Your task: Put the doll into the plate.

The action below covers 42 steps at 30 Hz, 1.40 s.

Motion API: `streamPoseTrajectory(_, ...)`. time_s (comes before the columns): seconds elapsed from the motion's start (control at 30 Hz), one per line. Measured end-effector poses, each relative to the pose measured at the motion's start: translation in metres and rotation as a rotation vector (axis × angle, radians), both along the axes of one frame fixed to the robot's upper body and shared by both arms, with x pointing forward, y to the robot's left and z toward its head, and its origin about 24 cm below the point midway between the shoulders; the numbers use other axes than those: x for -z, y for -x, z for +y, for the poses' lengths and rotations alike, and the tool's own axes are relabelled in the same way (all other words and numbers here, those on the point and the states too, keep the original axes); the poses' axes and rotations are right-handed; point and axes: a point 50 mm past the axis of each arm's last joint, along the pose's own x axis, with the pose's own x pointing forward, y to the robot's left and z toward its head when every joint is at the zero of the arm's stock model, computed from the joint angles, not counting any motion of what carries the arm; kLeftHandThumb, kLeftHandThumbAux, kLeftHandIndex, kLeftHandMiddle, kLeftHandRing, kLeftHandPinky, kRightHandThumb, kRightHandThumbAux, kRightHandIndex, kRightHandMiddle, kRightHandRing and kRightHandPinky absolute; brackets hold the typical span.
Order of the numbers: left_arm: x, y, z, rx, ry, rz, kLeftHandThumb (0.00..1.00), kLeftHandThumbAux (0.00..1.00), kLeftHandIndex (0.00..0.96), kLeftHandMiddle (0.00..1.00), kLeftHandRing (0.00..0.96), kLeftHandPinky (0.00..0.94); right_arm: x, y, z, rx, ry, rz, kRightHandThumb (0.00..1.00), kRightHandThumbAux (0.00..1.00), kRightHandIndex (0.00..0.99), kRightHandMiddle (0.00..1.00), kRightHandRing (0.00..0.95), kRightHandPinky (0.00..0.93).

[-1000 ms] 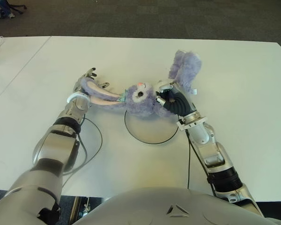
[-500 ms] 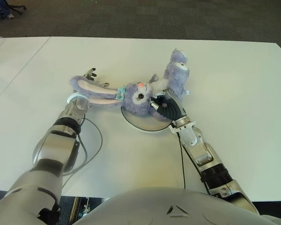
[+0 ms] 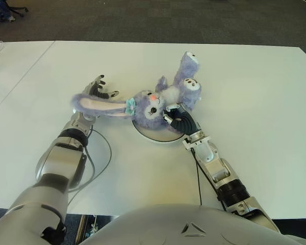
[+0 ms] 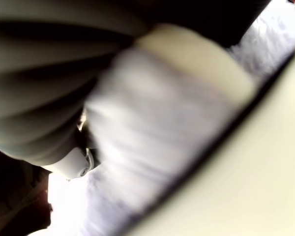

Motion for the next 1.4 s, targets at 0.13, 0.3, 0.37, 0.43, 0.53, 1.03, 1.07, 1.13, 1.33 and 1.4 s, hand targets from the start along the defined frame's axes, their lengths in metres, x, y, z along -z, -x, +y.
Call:
streamPoseTrajectory(0.13,-0.0006,-0.0004,-0.0004,0.002,0.0,-0.003,0.064,0.543,0.0,0.23,0.251,0.213,0.0038,-0.0011,0.0004,-0.013,0.018,0.028,0.752,0.675,0.778,0.868,0.876,0.881)
streamPoseTrajectory(0.3,-0.0008,-0.0005,-0.0006,0.003,0.001,-0.004,0.064,0.533,0.0,0.234,0.251,0.198,0.007,-0.0042,-0.0006,-0.02,0.037,0.051,0.75,0.681,0.777,0.867,0.874,0.878)
streamPoseTrajectory(0.37,-0.0006,-0.0005,-0.0008,0.003,0.001,-0.004,0.061,0.522,0.0,0.237,0.249,0.182,0.0077,-0.0045,-0.001,-0.025,0.039,0.057,0.748,0.683,0.773,0.865,0.873,0.879)
streamPoseTrajectory(0.43,-0.0005,-0.0005,-0.0012,0.004,0.002,-0.004,0.057,0.516,0.0,0.238,0.249,0.183,0.0082,-0.0046,-0.0014,-0.03,0.038,0.065,0.755,0.682,0.769,0.864,0.873,0.881)
streamPoseTrajectory(0.53,-0.0003,-0.0006,-0.002,0.005,0.004,-0.004,0.056,0.516,0.0,0.238,0.249,0.183,0.0088,-0.0046,-0.0015,-0.034,0.036,0.071,0.763,0.678,0.766,0.864,0.874,0.882)
streamPoseTrajectory(1.03,0.0015,0.0002,-0.0035,0.008,0.007,0.001,0.056,0.523,0.0,0.242,0.252,0.179,0.0098,-0.0048,-0.0018,-0.036,0.04,0.084,0.818,0.674,0.76,0.862,0.871,0.879)
streamPoseTrajectory(1.07,0.0015,0.0002,-0.0036,0.008,0.008,0.001,0.057,0.524,0.0,0.242,0.252,0.179,0.0099,-0.0048,-0.0018,-0.035,0.04,0.085,0.819,0.674,0.76,0.862,0.87,0.879)
streamPoseTrajectory(1.13,0.0013,0.0,-0.0037,0.008,0.008,0.0,0.057,0.531,0.0,0.246,0.253,0.174,0.01,-0.0049,-0.0019,-0.035,0.04,0.086,0.834,0.67,0.751,0.856,0.865,0.877)
streamPoseTrajectory(1.33,-0.0003,-0.0013,-0.0041,0.009,0.008,-0.005,0.056,0.534,0.0,0.245,0.249,0.171,0.0087,-0.0064,-0.002,-0.04,0.023,0.083,0.833,0.651,0.727,0.848,0.863,0.872)
streamPoseTrajectory(1.4,-0.0006,-0.0015,-0.0041,0.01,0.008,-0.006,0.058,0.532,0.0,0.246,0.249,0.166,0.0081,-0.0076,-0.0018,-0.044,0.018,0.078,0.787,0.633,0.676,0.828,0.847,0.84)
